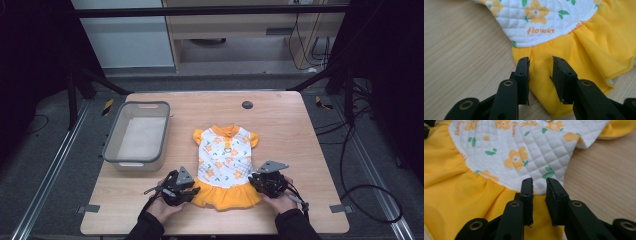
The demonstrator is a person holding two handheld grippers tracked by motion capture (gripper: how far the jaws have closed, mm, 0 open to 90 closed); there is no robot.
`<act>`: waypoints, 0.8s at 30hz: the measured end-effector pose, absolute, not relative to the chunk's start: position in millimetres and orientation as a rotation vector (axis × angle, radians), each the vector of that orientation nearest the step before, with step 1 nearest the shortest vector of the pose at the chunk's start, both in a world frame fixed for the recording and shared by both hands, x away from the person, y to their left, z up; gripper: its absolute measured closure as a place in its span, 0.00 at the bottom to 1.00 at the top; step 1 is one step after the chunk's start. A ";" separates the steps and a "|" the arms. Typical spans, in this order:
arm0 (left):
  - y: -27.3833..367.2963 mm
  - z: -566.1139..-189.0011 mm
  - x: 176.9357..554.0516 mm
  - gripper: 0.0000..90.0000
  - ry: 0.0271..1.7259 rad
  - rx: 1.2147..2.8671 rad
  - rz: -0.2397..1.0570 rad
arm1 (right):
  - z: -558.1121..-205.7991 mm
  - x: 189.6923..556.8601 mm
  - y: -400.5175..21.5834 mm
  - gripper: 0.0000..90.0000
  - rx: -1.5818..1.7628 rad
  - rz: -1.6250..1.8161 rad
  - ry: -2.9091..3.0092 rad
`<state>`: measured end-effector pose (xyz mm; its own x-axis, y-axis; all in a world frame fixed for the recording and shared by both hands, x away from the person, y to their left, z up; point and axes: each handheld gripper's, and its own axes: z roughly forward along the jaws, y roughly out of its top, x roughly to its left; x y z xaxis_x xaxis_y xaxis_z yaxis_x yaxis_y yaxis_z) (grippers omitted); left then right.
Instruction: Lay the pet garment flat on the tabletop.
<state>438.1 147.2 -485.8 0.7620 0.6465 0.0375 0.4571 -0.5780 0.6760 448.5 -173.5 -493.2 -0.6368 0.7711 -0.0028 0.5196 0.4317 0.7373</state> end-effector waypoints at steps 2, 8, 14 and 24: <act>149.3 -483.9 438.2 0.69 0.824 2.270 0.375 | -489.7 446.5 -177.0 0.80 1.108 1.062 2.334; 166.9 -473.1 431.7 0.55 0.821 2.172 0.434 | -478.5 442.1 -192.3 0.69 1.132 1.152 2.227; 183.9 -470.1 422.7 0.47 0.838 2.134 0.460 | -473.3 437.9 -205.1 0.59 1.162 1.176 2.161; 217.8 -475.0 411.4 0.36 0.905 2.110 0.503 | -474.3 436.5 -232.7 0.44 1.230 1.148 2.067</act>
